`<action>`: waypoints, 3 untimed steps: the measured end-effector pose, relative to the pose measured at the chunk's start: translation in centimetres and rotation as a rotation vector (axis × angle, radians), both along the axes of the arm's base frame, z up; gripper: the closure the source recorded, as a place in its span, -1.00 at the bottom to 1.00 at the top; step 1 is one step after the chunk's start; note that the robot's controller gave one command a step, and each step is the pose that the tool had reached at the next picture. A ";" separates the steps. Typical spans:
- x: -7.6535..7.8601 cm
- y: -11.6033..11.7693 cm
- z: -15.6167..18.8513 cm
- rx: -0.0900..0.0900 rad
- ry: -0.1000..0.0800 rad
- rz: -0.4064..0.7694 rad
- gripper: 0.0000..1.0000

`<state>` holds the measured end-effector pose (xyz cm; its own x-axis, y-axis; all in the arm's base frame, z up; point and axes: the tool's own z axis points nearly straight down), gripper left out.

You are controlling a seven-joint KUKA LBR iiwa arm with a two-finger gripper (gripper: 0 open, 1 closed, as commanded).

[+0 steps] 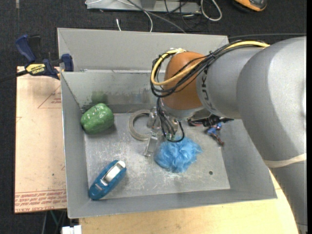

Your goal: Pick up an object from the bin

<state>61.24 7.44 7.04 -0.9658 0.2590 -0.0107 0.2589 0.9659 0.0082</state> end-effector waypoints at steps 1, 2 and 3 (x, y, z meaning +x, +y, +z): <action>0.9 -0.7 0.0 -0.002 0.004 0.096 -1.00; 0.1 0.1 0.0 0.001 -0.001 0.004 -1.00; 1.0 -0.6 0.1 -0.001 0.000 0.089 1.00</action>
Offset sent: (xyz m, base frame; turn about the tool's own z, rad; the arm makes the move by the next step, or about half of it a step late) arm 0.0002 -0.0002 0.0000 -0.0020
